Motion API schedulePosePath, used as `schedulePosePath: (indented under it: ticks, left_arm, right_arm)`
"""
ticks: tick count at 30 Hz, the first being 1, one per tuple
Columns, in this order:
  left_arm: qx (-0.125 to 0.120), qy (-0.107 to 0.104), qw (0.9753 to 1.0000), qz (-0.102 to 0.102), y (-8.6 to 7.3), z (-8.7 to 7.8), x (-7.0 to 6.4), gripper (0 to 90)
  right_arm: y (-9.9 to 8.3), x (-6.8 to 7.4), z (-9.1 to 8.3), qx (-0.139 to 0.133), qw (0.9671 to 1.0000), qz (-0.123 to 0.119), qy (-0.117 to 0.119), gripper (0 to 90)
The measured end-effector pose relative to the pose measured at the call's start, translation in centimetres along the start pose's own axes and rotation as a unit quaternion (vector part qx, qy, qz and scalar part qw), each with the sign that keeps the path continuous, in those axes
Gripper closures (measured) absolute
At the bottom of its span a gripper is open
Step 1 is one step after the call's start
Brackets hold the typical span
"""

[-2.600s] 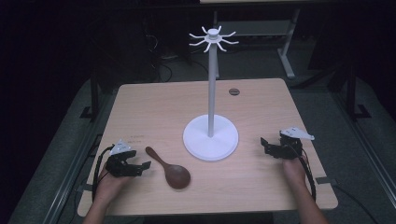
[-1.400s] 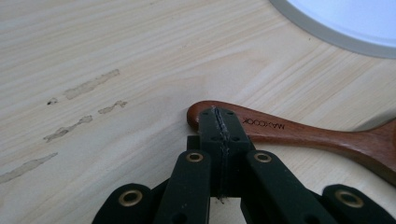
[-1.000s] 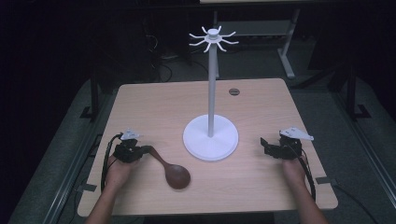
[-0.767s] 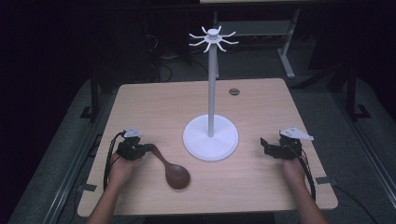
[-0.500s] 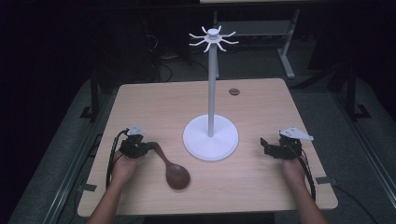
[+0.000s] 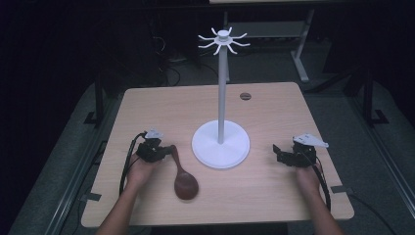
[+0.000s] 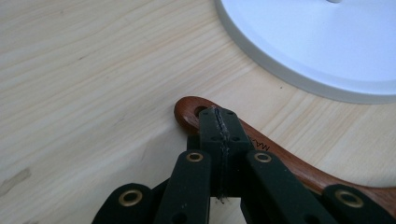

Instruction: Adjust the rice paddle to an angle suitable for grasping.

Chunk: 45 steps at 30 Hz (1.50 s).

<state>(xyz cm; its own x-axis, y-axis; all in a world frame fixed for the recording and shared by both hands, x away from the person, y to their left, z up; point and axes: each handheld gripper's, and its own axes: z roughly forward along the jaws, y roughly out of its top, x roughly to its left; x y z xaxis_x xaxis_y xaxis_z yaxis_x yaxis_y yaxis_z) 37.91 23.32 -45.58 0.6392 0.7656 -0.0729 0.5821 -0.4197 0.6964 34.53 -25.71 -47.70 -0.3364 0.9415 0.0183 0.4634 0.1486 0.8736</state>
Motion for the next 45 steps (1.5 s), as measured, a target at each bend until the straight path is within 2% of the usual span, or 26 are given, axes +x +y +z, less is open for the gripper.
schedulePosePath:
  ticks: [8, 21, 22, 23, 29, 33, 35, 39, 44, 45]
  left_arm:
    - [-0.008, -0.015, 0.9998, 0.004, 0.7, 1.2, -0.9, 89.6]
    - [-0.013, -0.039, 0.9991, 0.005, 1.0, 1.9, -1.5, 89.6]
    - [-0.013, -0.041, 0.9991, 0.003, 1.0, 2.0, -1.6, 89.7]
    - [-0.012, -0.041, 0.9990, 0.010, 1.0, 2.0, -1.6, 89.6]
    - [-0.015, -0.050, 0.9986, 0.009, 1.2, 1.3, -2.1, 89.6]
    - [-0.014, -0.064, 0.9976, 0.023, 1.3, 0.3, -3.3, 89.6]
    - [-0.016, -0.076, 0.9967, 0.023, 1.3, -0.1, -4.1, 89.6]
    - [-0.009, -0.094, 0.9948, 0.039, 1.1, -0.9, -5.7, 89.6]
    - [0.002, -0.122, 0.9914, 0.048, 0.2, -1.0, -7.6, 89.6]
    - [0.003, -0.125, 0.9912, 0.043, 0.0, -0.9, -8.1, 89.6]
  right_arm:
    - [0.0, 0.0, 0.0, 0.000, 1.0000, 0.000, 0.000, 13.5]
    - [0.0, 0.0, 0.0, 0.000, 1.0000, 0.000, 0.000, 13.5]
    - [0.0, 0.0, 0.0, 0.000, 1.0000, 0.000, -0.001, 13.4]
    - [0.0, 0.0, 0.0, 0.000, 1.0000, 0.000, -0.001, 13.4]
    - [0.0, 0.0, 0.0, -0.001, 1.0000, 0.000, -0.001, 13.5]
    - [0.0, 0.0, 0.0, -0.001, 1.0000, 0.001, -0.001, 13.5]
    - [0.0, 0.0, 0.0, -0.002, 1.0000, 0.000, -0.001, 13.4]
    - [0.0, -0.1, -0.1, -0.004, 1.0000, 0.002, -0.002, 13.5]
    - [-0.1, -0.1, -0.1, -0.007, 0.9999, 0.007, -0.003, 13.5]
    - [-0.1, -0.1, -0.1, -0.006, 0.9999, 0.009, -0.003, 13.4]
